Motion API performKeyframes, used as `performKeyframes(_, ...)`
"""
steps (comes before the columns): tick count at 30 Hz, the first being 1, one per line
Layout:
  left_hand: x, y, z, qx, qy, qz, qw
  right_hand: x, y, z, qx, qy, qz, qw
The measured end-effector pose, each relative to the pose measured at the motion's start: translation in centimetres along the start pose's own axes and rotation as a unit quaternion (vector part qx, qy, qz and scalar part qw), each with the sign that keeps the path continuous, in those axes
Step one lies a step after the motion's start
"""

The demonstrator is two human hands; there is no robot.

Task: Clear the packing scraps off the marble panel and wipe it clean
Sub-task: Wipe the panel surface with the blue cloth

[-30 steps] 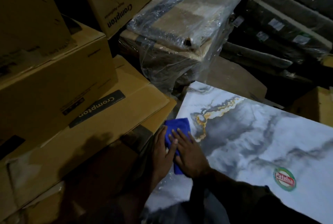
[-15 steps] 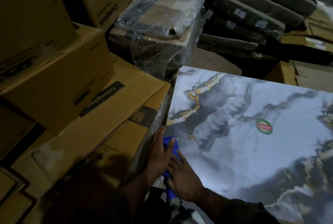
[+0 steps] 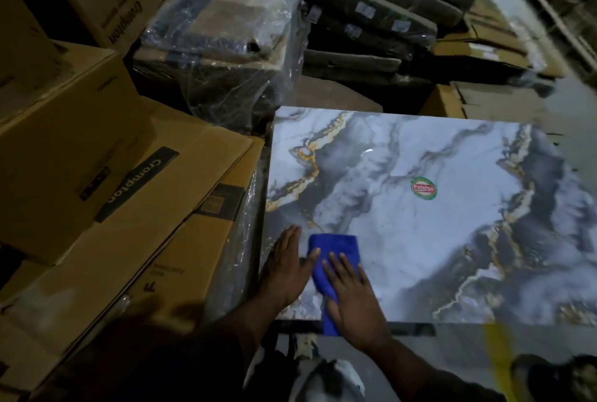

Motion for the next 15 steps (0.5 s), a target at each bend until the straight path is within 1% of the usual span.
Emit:
performKeyframes(2,0.5,-0.5,-1.1,0.084,0.021,-0.027,0.996,-0.1,-4.1,1.7,-0.004,-0.047,-0.085,0.995)
performKeyframes(5,1.0,-0.9,-1.9,0.175,0.027,-0.057,0.983,-0.4,-9.8,3.8,0.003,-0.091,-0.212,0.973)
performKeyframes(8,1.7,-1.4,-2.2,0.215,0.007,-0.079,0.973,0.9,-12.9,5.0,-0.016,-0.120,-0.278,0.953)
performKeyframes(10,2.3,-1.7,-2.1,0.225,-0.024,-0.091,0.970,2.2,-13.5,5.4,-0.012,-0.132,-0.309,0.942)
performKeyframes(11,2.7,-1.9,-2.1,0.229,-0.041,-0.099,0.967,2.6,-13.1,5.3,-0.010,-0.139,-0.306,0.942)
performKeyframes(12,3.0,-2.3,-2.0,0.234,-0.051,-0.109,0.965,2.6,-12.3,4.9,-0.006,-0.145,-0.283,0.948)
performKeyframes(13,3.4,-2.8,-2.1,0.236,-0.055,-0.117,0.963,2.1,-10.7,4.3,-0.002,-0.136,-0.245,0.960)
performKeyframes(15,4.3,-3.8,-2.5,0.226,-0.066,-0.129,0.963,0.0,-6.8,2.2,-0.021,-0.084,-0.131,0.988)
Point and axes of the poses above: each hand's wrist, its own x-axis towards the middle knuckle, its own z-axis out of the back of the hand, y = z × x, the point moved 8 cm from there along x, towards the middle knuckle, and after that the axes turned 10 degrees about x, right-handed, at the moved point
